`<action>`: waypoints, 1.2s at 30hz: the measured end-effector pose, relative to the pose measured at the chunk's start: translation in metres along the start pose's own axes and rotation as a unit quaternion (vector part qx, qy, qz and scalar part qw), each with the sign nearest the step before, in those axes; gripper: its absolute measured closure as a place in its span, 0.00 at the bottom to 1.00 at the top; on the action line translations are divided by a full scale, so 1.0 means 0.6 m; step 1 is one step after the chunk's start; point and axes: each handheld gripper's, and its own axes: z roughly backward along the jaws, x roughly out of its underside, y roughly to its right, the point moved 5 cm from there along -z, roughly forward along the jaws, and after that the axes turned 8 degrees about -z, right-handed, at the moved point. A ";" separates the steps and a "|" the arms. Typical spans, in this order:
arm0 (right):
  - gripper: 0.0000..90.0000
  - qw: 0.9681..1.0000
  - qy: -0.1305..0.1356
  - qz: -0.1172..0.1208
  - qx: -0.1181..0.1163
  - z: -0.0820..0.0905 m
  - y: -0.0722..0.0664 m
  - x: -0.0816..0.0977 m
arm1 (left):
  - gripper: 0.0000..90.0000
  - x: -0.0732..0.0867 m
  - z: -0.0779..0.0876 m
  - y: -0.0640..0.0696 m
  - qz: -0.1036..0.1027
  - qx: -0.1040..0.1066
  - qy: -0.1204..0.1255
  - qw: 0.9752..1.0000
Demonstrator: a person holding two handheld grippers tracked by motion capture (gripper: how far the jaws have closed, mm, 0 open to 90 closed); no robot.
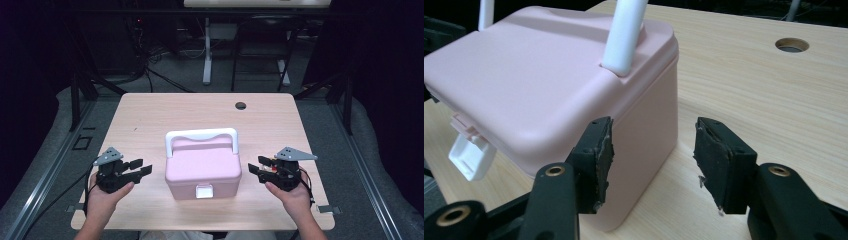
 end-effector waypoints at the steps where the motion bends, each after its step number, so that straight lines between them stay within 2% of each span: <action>1: 0.55 1.000 0.000 -0.002 -0.002 0.000 -0.002 -0.002 | 0.57 -0.004 0.001 0.000 -0.001 0.002 0.000 1.000; 3: 0.54 1.000 0.002 -0.002 -0.006 0.000 -0.003 -0.006 | 0.57 -0.016 0.003 0.003 -0.007 0.010 -0.002 1.000; 8: 0.53 1.000 0.001 -0.005 -0.016 0.001 -0.008 -0.017 | 0.57 -0.035 0.006 0.010 -0.028 0.011 -0.001 1.000; 13: 0.52 1.000 -0.001 -0.001 -0.020 0.001 -0.012 -0.031 | 0.56 -0.048 0.003 0.013 -0.038 0.012 -0.001 0.999; 25: 0.51 1.000 -0.007 0.001 -0.029 -0.014 -0.019 -0.043 | 0.56 -0.066 -0.017 0.023 -0.044 0.025 -0.003 0.999; 36: 0.50 0.999 -0.010 -0.008 -0.035 -0.041 -0.023 -0.052 | 0.56 -0.080 -0.045 0.032 -0.043 0.035 -0.004 0.998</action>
